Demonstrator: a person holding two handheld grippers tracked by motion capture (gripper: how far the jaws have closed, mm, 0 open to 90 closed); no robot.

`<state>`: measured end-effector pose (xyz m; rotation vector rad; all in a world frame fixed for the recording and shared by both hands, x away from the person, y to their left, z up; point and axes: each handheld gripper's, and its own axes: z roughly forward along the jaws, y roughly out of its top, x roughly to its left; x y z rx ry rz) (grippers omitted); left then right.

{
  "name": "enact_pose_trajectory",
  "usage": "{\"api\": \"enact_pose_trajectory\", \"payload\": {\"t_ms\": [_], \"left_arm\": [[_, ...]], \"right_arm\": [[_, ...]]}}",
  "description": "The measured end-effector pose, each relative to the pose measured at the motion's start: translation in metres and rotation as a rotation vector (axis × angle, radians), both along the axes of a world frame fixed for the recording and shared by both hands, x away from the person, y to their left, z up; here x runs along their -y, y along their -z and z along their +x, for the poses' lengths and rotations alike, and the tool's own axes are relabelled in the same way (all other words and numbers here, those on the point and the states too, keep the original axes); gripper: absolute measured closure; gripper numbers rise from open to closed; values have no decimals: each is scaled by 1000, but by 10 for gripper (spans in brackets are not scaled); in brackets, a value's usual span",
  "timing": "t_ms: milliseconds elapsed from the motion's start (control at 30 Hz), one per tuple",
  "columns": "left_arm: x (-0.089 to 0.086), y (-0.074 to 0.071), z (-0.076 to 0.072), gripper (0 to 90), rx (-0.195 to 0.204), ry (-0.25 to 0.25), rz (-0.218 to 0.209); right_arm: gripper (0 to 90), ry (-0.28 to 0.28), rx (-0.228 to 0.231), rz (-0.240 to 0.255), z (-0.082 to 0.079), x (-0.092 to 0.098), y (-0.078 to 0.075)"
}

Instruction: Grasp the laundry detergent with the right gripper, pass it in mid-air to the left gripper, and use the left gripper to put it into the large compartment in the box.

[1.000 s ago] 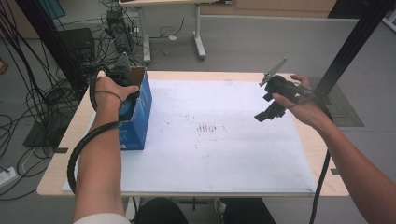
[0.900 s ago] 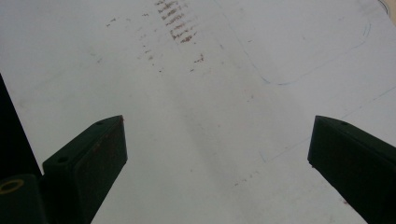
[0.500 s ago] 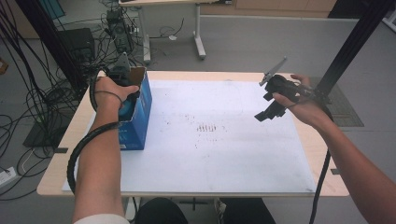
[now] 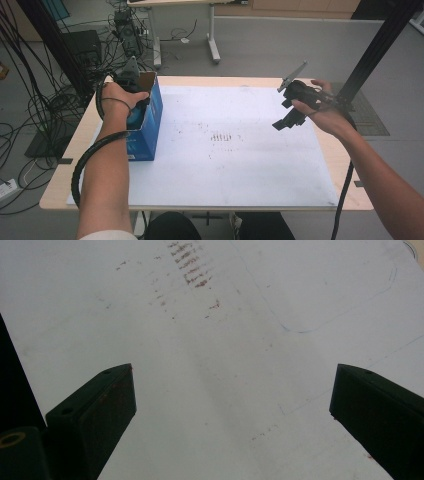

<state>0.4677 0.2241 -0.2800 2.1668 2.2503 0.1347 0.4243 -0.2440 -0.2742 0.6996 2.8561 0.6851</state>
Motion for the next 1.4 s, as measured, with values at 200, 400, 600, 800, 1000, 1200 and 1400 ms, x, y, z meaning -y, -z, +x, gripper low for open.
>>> {"api": "enact_pose_trajectory", "payload": {"t_ms": [200, 400, 600, 800, 1000, 1200, 1400], "left_arm": [[0, -1, 0, 335, 0, 1, 6], [-1, -4, -2, 320, 1, 2, 8], [0, -12, -4, 291, -2, 5, 20], [1, -18, -8, 276, 5, 2, 29], [6, -30, -11, 256, 19, 4, 25], [12, -49, -17, 230, 36, 20, 28], [19, -70, -22, 199, 83, 35, 35]], "right_arm": [[46, -4, 2, 0, 0, -1, -1], [46, -9, 4, 1, 0, -3, -1], [46, -12, 11, 4, 0, -3, -3], [46, -11, 8, 11, 0, -3, -1], [46, -7, 10, 22, 2, -1, 0], [46, 2, 6, 25, 2, 1, -1], [46, 15, 5, 25, 4, 4, -2]]}}
